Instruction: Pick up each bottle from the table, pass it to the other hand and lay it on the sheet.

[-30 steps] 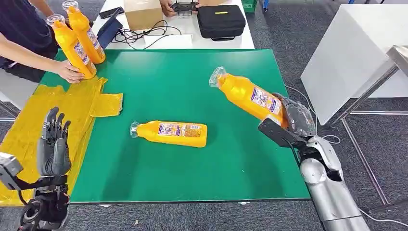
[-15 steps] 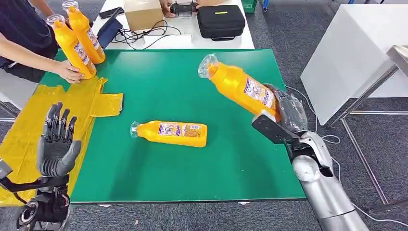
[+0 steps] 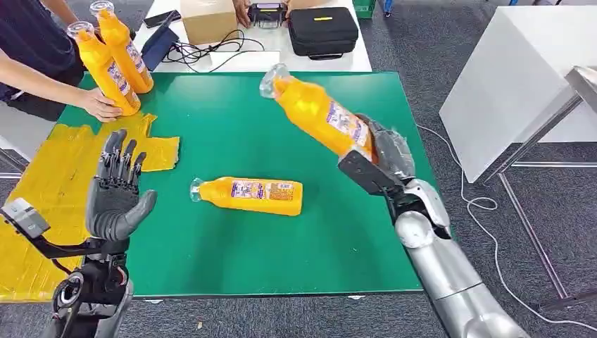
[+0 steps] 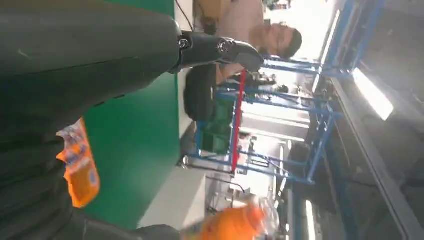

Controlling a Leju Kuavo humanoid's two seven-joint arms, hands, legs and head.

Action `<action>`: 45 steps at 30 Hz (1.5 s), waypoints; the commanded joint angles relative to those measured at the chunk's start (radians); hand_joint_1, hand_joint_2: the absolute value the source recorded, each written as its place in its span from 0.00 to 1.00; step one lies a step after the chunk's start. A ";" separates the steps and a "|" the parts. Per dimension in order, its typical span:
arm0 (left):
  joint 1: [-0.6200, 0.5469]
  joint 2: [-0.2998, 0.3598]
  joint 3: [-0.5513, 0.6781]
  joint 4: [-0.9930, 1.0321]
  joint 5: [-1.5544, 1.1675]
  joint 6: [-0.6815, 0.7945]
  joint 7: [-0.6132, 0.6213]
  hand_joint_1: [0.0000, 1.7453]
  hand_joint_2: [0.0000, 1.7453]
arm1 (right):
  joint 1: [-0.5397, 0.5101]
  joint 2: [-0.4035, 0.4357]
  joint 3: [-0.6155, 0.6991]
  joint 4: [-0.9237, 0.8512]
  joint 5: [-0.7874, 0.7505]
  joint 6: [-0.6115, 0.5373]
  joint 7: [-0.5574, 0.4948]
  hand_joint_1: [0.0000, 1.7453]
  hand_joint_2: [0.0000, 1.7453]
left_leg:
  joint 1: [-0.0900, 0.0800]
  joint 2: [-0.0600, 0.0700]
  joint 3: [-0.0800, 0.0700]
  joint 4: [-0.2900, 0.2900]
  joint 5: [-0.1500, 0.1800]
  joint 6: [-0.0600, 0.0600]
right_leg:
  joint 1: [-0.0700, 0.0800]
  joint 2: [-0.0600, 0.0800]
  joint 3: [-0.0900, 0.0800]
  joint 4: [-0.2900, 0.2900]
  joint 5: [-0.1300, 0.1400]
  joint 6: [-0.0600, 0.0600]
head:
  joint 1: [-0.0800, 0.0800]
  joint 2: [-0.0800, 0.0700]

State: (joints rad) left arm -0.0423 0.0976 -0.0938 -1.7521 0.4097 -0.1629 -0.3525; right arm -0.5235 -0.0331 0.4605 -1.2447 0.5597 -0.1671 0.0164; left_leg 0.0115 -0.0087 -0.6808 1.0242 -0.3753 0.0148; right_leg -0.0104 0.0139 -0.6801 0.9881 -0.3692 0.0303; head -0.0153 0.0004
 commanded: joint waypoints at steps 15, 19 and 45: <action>-0.033 -0.060 -0.050 0.041 -0.017 0.014 0.014 0.00 1.00 | -0.049 0.140 0.152 0.161 0.003 -0.037 0.019 1.00 1.00 | 0.000 0.000 0.005 0.000 -0.002 0.000 | 0.000 -0.002 0.005 0.001 -0.003 -0.001 | 0.000 0.000; -0.033 -0.060 -0.050 0.041 -0.017 0.014 0.014 0.00 1.00 | -0.049 0.140 0.152 0.161 0.003 -0.037 0.019 1.00 1.00 | 0.000 0.000 0.004 0.000 -0.002 -0.001 | 0.000 -0.001 0.004 0.000 -0.002 -0.001 | 0.000 0.000; -0.265 -0.242 -0.244 0.116 0.019 0.077 0.124 0.00 1.00 | -0.221 0.376 0.164 0.233 -0.036 -0.061 0.150 1.00 1.00 | 0.000 0.000 0.004 0.002 -0.001 0.001 | 0.000 -0.002 0.004 0.002 -0.002 -0.001 | 0.000 0.000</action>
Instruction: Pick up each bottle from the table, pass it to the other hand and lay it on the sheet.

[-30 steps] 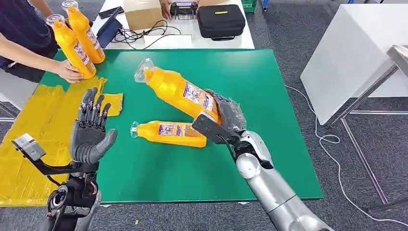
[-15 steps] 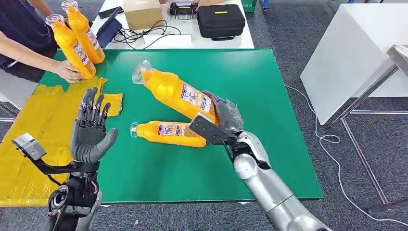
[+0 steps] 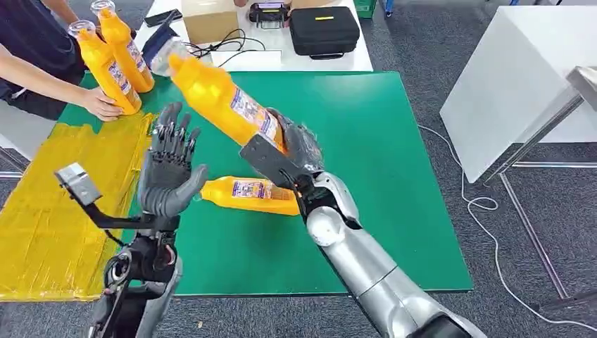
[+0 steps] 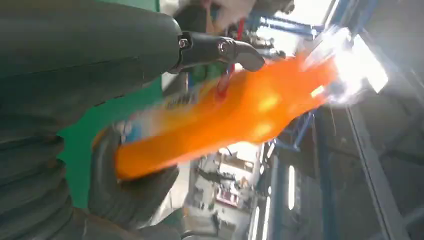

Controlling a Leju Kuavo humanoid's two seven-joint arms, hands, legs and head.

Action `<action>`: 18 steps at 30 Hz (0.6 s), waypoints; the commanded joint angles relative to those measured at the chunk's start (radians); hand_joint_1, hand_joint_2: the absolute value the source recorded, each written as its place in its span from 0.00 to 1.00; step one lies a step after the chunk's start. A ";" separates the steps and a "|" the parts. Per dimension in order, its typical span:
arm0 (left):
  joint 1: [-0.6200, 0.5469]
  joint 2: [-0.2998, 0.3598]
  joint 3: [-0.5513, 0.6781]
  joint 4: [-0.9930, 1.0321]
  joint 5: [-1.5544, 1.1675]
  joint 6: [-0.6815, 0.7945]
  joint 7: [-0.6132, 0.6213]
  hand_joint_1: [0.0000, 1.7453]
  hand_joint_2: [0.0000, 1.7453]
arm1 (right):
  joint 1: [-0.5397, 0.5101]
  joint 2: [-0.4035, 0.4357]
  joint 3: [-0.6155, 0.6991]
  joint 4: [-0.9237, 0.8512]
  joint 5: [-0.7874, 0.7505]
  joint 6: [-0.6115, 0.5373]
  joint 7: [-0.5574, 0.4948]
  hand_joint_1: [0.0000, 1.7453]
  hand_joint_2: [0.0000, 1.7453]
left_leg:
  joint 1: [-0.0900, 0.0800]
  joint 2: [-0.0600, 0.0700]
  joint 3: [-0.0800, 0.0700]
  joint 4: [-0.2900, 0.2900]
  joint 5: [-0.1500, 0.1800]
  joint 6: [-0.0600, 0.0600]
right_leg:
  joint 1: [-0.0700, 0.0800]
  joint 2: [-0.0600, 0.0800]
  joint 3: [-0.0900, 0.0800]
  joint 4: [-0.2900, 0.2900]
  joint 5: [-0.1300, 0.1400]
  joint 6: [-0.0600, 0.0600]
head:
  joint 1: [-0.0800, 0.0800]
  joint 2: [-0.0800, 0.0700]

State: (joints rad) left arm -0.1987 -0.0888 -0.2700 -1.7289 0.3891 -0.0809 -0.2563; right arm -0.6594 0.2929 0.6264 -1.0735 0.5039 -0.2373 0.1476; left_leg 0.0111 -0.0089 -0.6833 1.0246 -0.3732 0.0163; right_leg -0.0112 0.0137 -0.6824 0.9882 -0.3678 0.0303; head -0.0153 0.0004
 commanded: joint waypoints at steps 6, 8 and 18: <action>-0.131 -0.054 -0.056 0.104 0.048 -0.017 0.042 0.00 1.00 | -0.075 0.056 0.060 0.137 -0.023 -0.013 0.028 1.00 1.00 | 0.000 -0.001 0.008 0.000 -0.003 -0.001 | 0.001 -0.003 0.008 0.001 -0.004 -0.002 | 0.000 0.000; -0.138 -0.045 -0.043 0.113 0.049 -0.018 0.042 0.00 1.00 | -0.066 0.056 0.103 0.156 -0.046 -0.023 0.026 1.00 1.00 | 0.000 0.001 0.009 -0.001 -0.003 -0.001 | 0.001 -0.001 0.008 0.000 -0.003 -0.002 | 0.000 0.000; -0.134 -0.005 0.070 0.089 0.030 0.002 0.044 0.00 1.00 | -0.073 0.056 0.423 0.143 -0.166 -0.026 0.051 1.00 1.00 | 0.001 0.003 0.006 -0.001 -0.002 -0.001 | 0.001 0.001 0.005 0.000 -0.002 -0.002 | 0.000 0.000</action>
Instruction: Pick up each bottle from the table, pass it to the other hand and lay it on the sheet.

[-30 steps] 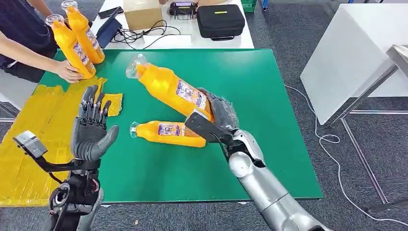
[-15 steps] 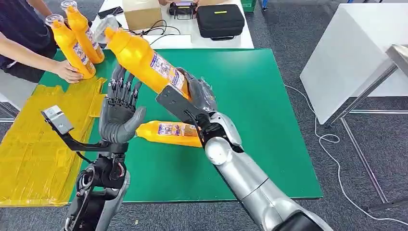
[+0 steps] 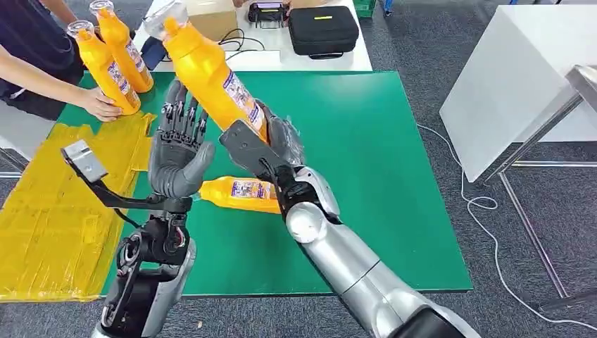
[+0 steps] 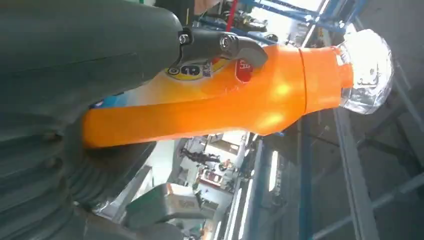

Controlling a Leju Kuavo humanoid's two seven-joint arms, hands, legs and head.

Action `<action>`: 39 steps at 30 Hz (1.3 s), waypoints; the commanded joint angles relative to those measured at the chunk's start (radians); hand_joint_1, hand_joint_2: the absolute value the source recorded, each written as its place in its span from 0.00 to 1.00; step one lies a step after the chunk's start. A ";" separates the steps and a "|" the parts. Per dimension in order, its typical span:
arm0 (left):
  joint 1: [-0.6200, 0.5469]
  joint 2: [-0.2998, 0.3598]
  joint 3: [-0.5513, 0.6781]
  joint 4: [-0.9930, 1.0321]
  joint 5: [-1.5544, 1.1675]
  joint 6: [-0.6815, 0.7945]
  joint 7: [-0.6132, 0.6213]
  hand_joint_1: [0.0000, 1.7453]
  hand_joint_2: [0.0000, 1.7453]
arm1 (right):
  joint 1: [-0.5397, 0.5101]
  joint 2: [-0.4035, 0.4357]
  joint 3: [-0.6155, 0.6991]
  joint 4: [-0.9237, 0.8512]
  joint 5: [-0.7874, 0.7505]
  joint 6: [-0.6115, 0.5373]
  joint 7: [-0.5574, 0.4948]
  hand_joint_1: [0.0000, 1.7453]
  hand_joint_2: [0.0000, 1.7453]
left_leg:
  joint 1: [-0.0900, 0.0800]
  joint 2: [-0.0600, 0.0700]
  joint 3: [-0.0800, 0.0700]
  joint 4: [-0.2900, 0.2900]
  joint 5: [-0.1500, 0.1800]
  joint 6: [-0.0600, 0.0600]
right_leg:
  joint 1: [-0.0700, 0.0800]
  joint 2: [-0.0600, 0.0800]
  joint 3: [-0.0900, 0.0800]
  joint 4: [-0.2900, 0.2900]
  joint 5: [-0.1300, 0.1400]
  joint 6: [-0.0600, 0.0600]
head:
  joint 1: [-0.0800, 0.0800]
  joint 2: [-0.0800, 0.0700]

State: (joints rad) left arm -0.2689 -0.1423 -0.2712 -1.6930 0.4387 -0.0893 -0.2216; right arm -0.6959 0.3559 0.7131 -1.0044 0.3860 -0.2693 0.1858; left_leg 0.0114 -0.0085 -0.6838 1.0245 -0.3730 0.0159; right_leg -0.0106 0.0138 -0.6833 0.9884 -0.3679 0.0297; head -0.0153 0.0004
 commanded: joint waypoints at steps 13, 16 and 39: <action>-0.018 0.272 0.193 0.086 0.028 0.025 -0.048 0.00 1.00 | -0.107 -0.007 0.543 0.075 -0.140 0.009 0.014 1.00 1.00 | 0.000 0.005 0.013 -0.002 -0.004 -0.001 | 0.001 0.002 0.010 0.000 -0.004 -0.003 | 0.001 0.000; 0.000 0.292 0.205 0.074 0.037 0.029 -0.057 0.00 1.00 | -0.115 -0.007 0.563 0.072 -0.156 0.004 0.015 1.00 1.00 | 0.001 0.003 0.008 -0.001 -0.002 -0.001 | 0.001 0.001 0.006 0.000 -0.003 -0.002 | 0.001 0.000; 0.212 0.477 0.262 -0.080 0.174 0.061 -0.140 1.00 1.00 | -0.149 -0.007 0.677 0.009 -0.268 0.037 -0.011 1.00 1.00 | 0.002 0.000 0.006 0.000 -0.003 -0.003 | 0.002 0.000 0.005 0.001 -0.005 -0.004 | 0.001 0.000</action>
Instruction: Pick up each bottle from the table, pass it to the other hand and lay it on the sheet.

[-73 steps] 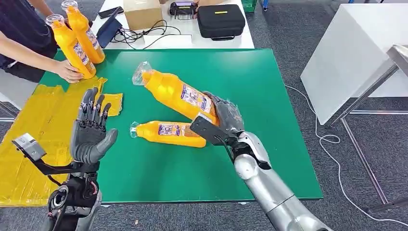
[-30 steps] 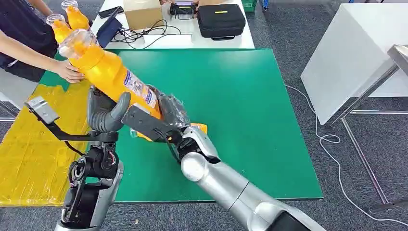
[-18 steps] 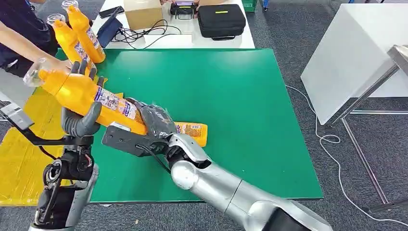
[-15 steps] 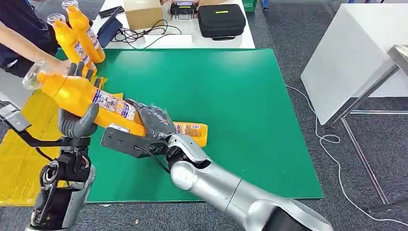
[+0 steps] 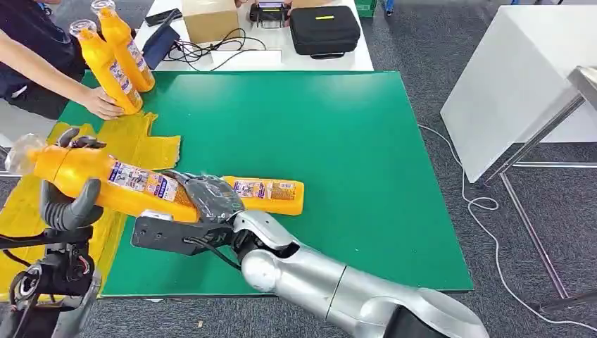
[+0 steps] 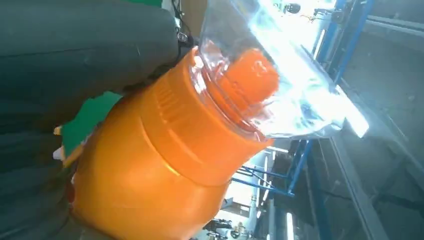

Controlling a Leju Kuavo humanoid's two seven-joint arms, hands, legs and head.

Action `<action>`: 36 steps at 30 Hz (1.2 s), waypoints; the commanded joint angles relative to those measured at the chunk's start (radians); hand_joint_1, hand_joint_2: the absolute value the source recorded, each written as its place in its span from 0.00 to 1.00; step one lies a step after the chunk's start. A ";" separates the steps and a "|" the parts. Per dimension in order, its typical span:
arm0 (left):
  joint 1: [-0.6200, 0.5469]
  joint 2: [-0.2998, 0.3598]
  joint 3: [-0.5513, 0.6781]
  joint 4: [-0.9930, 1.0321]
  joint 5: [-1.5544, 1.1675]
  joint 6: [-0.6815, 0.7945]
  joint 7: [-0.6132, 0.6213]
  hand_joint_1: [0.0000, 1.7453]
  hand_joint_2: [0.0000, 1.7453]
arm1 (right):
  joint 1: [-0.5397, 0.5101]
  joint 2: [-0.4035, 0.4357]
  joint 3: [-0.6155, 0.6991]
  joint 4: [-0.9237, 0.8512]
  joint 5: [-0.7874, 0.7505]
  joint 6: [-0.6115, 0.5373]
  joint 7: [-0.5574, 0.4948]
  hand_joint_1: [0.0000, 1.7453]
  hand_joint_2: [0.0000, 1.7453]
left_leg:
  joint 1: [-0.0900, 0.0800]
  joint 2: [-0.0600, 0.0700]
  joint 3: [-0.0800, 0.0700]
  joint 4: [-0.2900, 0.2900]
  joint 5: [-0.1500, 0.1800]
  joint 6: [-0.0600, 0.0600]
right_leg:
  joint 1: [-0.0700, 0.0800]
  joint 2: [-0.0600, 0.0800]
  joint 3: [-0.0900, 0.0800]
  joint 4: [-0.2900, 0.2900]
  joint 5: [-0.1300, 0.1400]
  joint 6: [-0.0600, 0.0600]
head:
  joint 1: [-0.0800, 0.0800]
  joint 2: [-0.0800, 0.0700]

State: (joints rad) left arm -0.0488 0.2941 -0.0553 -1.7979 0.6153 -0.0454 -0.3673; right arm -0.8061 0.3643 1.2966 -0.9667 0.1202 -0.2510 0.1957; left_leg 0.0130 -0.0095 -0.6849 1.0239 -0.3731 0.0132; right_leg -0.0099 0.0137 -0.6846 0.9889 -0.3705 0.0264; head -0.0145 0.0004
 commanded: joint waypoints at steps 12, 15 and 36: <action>0.267 0.012 0.137 -0.143 -0.008 -0.024 -0.069 1.00 1.00 | -0.027 -0.015 0.094 0.019 -0.019 0.034 -0.105 1.00 1.00 | 0.000 0.005 0.010 -0.001 -0.005 -0.002 | 0.001 0.003 0.008 -0.001 -0.002 0.001 | 0.000 0.000; 0.293 -0.008 0.154 -0.165 -0.025 -0.026 -0.075 1.00 1.00 | -0.024 -0.015 0.091 0.032 0.012 0.012 -0.123 0.50 1.00 | 0.000 0.002 0.006 -0.001 -0.003 -0.002 | 0.000 0.000 0.004 -0.001 -0.002 -0.001 | 0.000 0.000; 0.272 -0.146 0.222 -0.093 -0.103 -0.147 -0.037 1.00 1.00 | 0.068 -0.101 -0.470 0.035 0.199 0.086 -0.284 0.00 0.00 | 0.000 -0.005 0.006 -0.002 -0.001 -0.002 | 0.001 -0.006 0.006 -0.002 -0.004 -0.003 | 0.000 0.000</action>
State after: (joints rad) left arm 0.3025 0.2044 0.1801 -1.9993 0.5226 -0.1881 -0.4150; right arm -0.7519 0.3288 0.9421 -0.9255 0.3041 -0.1766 -0.0835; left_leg 0.0133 -0.0105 -0.6846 1.0239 -0.3738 0.0105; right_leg -0.0092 0.0133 -0.6850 0.9884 -0.3722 0.0232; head -0.0145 0.0004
